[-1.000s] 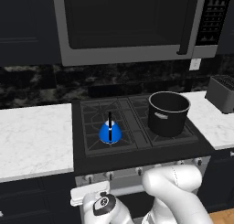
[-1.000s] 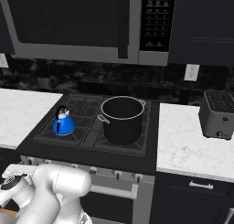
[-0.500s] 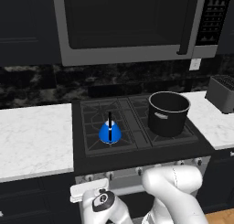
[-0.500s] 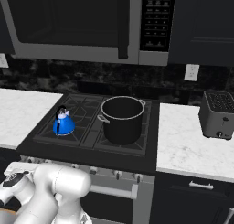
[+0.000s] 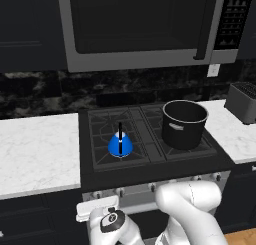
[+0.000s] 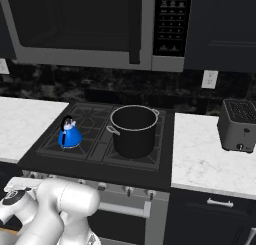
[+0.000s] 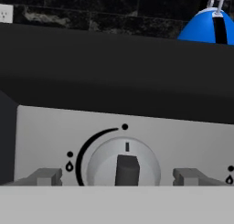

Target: Pick the kettle from the counter and place it on a stove burner. Then turn the burner on.

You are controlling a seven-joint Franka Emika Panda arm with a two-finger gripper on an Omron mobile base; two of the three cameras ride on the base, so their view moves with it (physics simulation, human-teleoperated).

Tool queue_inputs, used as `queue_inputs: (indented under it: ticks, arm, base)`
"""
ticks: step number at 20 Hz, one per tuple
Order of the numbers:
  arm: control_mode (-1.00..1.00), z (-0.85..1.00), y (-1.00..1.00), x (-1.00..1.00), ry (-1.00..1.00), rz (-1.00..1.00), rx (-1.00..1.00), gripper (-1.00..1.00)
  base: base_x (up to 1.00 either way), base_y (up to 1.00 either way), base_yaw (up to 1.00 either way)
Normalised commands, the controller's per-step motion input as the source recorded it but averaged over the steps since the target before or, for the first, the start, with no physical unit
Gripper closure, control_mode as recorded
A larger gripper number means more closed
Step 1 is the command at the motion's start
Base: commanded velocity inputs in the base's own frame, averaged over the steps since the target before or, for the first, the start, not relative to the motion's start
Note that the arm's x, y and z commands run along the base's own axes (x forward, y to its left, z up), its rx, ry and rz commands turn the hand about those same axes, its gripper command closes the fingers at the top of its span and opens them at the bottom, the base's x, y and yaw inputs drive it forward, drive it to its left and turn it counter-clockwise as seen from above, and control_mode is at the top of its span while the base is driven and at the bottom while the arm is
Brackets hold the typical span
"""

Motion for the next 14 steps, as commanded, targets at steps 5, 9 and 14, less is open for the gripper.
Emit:
queue_inputs:
  ticks: [5, 9, 14]
  arm:
    - [-1.0, 0.01, 0.0, 0.0, 0.0, 0.0, 0.0, 1.0]
    - [-1.0, 0.04, 0.0, 0.0, 0.0, 0.0, 0.0, 1.0]
    - [-1.0, 0.01, 0.0, 0.0, 0.0, 0.0, -0.01, 1.0]
  base:
    - [0.0, 0.0, 0.0]
    - [0.0, 0.0, 0.0]
    - [0.0, 0.0, 0.0]
